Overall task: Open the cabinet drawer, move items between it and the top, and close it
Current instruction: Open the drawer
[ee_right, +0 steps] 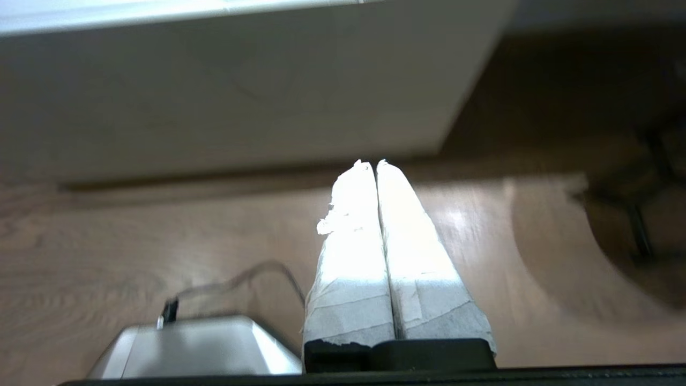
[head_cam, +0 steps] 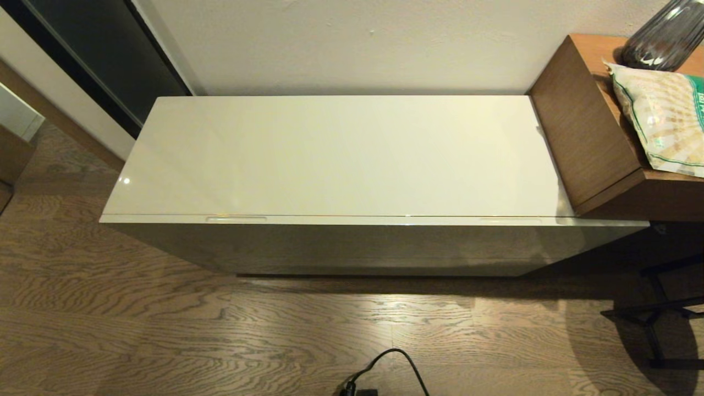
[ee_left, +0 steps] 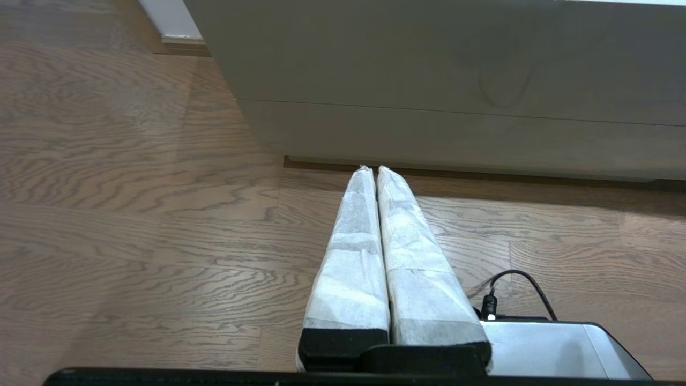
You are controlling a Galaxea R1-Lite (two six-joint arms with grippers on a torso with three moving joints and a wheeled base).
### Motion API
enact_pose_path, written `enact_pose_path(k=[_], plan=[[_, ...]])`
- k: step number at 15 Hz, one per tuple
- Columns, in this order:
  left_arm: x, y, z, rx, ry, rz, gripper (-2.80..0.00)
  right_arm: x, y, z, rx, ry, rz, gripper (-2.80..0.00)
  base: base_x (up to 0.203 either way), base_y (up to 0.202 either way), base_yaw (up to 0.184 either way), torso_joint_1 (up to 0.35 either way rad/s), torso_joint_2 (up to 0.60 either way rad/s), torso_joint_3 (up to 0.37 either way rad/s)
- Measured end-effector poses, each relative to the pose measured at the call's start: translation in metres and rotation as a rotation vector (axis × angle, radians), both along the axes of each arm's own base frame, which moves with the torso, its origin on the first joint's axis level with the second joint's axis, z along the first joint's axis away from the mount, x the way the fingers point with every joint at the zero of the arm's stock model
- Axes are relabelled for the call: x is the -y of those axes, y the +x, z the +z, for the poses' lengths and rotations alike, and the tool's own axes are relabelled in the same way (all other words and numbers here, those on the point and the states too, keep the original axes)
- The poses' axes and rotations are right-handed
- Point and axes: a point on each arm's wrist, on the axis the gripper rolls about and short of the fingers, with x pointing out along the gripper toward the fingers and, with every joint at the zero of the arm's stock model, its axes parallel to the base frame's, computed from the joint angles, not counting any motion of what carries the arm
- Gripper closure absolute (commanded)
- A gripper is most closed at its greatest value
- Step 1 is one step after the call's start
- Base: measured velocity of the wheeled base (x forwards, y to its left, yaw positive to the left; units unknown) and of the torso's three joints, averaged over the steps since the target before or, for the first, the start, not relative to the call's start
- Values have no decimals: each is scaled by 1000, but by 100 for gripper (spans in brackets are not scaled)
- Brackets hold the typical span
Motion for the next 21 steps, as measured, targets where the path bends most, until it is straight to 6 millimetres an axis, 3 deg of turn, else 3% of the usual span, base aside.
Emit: enact_pose_path(k=[5, 19, 21], plan=[[0, 0, 0, 0, 0, 0, 0, -1, 3, -12, -49, -19, 26, 0, 0, 0, 0, 0, 0, 0], [0, 0, 0, 0, 0, 0, 0, -1, 3, -13, -42, -20, 23, 0, 0, 0, 0, 0, 0, 0], [0, 0, 0, 0, 0, 0, 0, -1, -1, -3, -36, -20, 28, 0, 0, 0, 0, 0, 0, 0]])
